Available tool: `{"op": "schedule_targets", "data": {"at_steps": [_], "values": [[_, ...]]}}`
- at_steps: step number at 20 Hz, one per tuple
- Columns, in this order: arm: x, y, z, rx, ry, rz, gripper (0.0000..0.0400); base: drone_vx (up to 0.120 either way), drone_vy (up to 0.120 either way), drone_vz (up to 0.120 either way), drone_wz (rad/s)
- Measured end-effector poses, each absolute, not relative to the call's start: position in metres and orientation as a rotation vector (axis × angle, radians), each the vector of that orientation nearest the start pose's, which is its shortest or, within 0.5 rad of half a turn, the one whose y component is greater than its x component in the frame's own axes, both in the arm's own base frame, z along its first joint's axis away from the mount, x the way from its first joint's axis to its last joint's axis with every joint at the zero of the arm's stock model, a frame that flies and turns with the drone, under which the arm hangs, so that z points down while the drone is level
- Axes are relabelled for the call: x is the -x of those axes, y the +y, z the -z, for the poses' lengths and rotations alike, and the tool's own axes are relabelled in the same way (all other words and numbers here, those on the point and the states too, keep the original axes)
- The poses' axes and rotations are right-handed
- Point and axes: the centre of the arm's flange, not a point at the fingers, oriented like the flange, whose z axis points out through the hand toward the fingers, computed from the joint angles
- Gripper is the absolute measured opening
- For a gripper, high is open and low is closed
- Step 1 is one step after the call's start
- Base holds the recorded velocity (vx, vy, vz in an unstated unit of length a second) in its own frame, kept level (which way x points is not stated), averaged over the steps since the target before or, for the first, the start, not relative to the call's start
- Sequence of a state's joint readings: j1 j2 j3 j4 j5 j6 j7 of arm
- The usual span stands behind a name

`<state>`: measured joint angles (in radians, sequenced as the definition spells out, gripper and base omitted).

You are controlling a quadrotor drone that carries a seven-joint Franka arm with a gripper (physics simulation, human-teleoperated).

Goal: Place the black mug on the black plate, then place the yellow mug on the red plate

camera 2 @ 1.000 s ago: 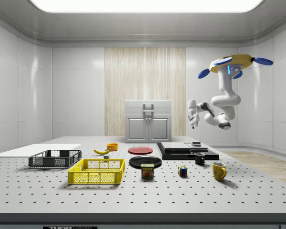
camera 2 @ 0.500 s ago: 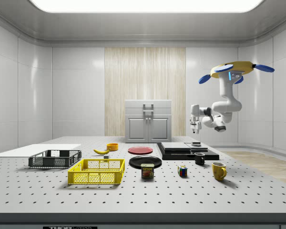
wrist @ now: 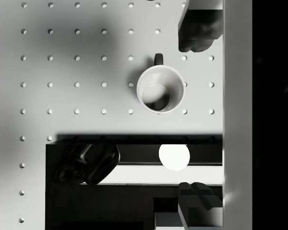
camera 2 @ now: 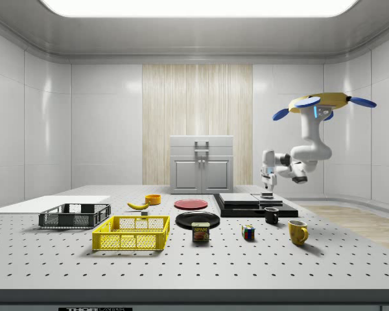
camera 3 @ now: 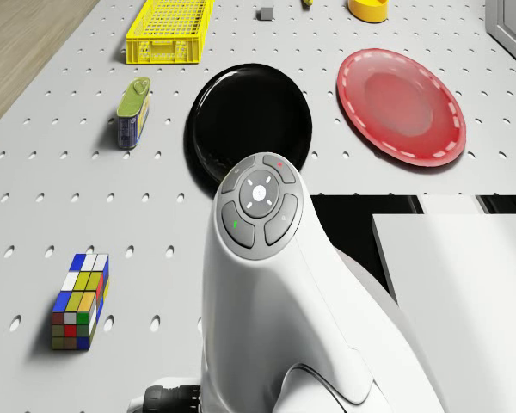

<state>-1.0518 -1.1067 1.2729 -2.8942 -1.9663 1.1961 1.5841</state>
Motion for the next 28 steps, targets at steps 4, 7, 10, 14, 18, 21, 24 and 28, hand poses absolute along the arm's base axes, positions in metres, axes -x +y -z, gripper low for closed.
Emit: {"op": "schedule_targets", "data": {"at_steps": [4, 7, 10, 14, 18, 21, 24, 28], "values": [[-0.307, 0.0, -0.491, -0.003, -0.003, -0.784, 0.04, 0.0, 0.0, -0.12, 0.0], [-0.307, 0.0, -0.491, -0.002, -0.003, -0.784, 0.04, 0.0, 0.0, -0.12, 0.0], [-0.307, 0.0, -0.491, -0.002, -0.003, -0.784, 0.04, 0.0, 0.0, -0.12, 0.0], [-0.307, 0.0, -0.491, -0.001, -0.002, -0.784, 0.04, 0.0, 0.03, -0.12, 0.0], [-0.307, 0.0, -0.491, -0.001, -0.002, -0.784, 0.04, 0.0, 0.03, -0.11, 0.0], [-0.307, 0.0, -0.491, -0.001, -0.002, -0.784, 0.04, 0.0, 0.0, 0.0, 0.0], [-0.307, 0.0, -0.496, -0.001, -0.002, -0.785, 0.04, 0.0, 0.0, 0.0, 0.0], [-0.309, 0.0, -0.508, -0.001, -0.002, -0.785, 0.04, 0.0, 0.0, 0.0, 0.0]]}}
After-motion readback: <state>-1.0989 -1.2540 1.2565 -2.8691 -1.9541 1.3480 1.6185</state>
